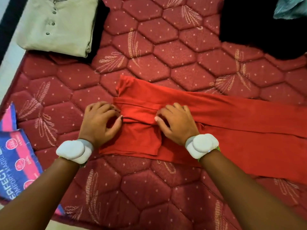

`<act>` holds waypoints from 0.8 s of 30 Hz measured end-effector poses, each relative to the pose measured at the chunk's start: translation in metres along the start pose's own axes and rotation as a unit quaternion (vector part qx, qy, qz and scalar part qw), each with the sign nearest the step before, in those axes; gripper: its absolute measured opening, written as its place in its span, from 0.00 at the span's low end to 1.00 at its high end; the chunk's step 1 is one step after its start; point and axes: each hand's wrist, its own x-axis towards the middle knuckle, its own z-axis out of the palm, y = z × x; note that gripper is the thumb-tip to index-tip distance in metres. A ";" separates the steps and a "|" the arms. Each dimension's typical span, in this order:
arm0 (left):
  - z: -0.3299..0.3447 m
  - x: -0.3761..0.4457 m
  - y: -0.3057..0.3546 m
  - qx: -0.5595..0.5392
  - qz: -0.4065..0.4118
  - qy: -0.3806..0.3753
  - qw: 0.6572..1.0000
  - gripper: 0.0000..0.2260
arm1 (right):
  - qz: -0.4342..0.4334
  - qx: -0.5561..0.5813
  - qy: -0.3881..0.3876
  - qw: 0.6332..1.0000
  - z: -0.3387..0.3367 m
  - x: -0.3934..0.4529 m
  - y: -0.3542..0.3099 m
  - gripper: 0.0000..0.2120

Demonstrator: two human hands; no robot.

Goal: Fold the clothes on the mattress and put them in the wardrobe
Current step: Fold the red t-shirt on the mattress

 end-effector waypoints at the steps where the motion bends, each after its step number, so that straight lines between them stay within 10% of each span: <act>1: -0.001 0.009 0.004 -0.002 -0.045 0.026 0.999 0.15 | 0.022 0.005 0.024 0.999 -0.004 0.005 0.007 0.14; 7: 0.020 0.086 0.020 0.018 -0.341 0.074 0.937 0.29 | 0.319 -0.013 0.056 0.946 -0.025 0.030 0.068 0.14; 20: 0.041 0.087 0.002 0.035 -0.334 0.079 0.939 0.22 | 0.308 -0.112 0.032 0.944 -0.013 0.046 0.091 0.14; 24: 0.045 0.087 0.019 0.102 -0.274 0.186 0.938 0.18 | 0.278 -0.119 0.178 0.937 -0.008 0.037 0.070 0.12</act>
